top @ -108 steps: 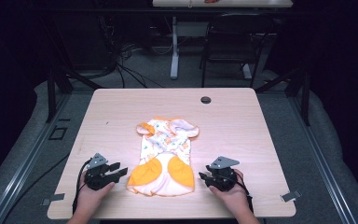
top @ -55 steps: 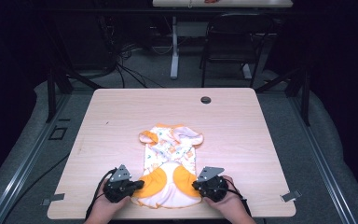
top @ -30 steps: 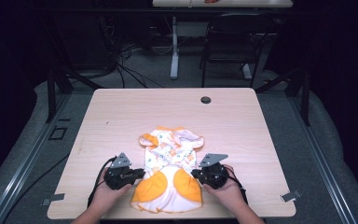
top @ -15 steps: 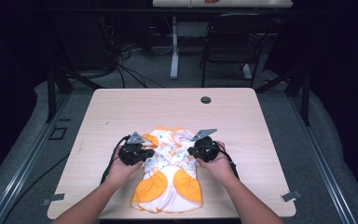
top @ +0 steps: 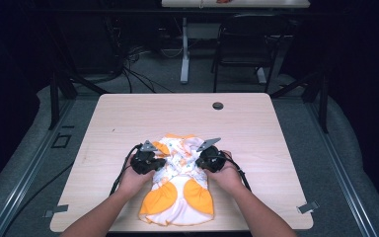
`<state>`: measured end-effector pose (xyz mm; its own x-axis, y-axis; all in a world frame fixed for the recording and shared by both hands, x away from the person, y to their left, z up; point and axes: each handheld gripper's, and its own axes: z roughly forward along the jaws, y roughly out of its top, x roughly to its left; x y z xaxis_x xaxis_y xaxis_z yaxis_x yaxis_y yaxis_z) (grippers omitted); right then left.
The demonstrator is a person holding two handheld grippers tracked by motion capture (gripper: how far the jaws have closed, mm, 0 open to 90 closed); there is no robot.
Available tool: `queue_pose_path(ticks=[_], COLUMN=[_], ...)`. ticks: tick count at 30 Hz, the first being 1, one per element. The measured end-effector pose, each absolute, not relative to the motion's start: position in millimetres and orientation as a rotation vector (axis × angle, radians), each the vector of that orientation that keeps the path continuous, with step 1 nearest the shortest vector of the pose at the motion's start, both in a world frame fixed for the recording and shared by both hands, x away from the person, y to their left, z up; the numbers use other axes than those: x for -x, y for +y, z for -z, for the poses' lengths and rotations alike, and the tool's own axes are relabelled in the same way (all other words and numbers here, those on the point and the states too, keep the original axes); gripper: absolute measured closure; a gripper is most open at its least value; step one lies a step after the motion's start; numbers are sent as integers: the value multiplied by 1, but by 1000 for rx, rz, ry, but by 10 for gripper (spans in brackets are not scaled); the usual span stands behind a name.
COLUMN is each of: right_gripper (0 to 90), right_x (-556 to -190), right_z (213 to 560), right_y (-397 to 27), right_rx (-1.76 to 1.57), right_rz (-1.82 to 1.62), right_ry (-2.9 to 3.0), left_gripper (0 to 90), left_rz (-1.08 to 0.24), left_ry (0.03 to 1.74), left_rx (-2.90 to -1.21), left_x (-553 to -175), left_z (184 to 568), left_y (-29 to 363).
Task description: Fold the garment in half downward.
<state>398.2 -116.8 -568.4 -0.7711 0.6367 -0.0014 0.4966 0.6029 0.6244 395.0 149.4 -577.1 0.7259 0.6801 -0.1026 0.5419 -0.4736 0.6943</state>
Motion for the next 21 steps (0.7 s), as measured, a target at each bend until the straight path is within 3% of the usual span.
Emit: queue_pose_path(ticks=[6, 13, 21], right_gripper=[886, 894, 867], right_x=[-407, -440, -472], right_z=[550, 526, 532], right_y=[-125, -125, -118], right_rx=[-967, -1018, -1145], right_rz=[-984, -985, -976], right_ry=[2582, 2475, 2393], left_gripper=[851, 850, 837], left_rz=[-254, -294, -302], left_ry=[899, 899, 933], left_rx=[-2207, -2182, -2157], left_x=[-397, -411, -429], left_z=[571, 549, 540], left_y=[149, 148, 148])
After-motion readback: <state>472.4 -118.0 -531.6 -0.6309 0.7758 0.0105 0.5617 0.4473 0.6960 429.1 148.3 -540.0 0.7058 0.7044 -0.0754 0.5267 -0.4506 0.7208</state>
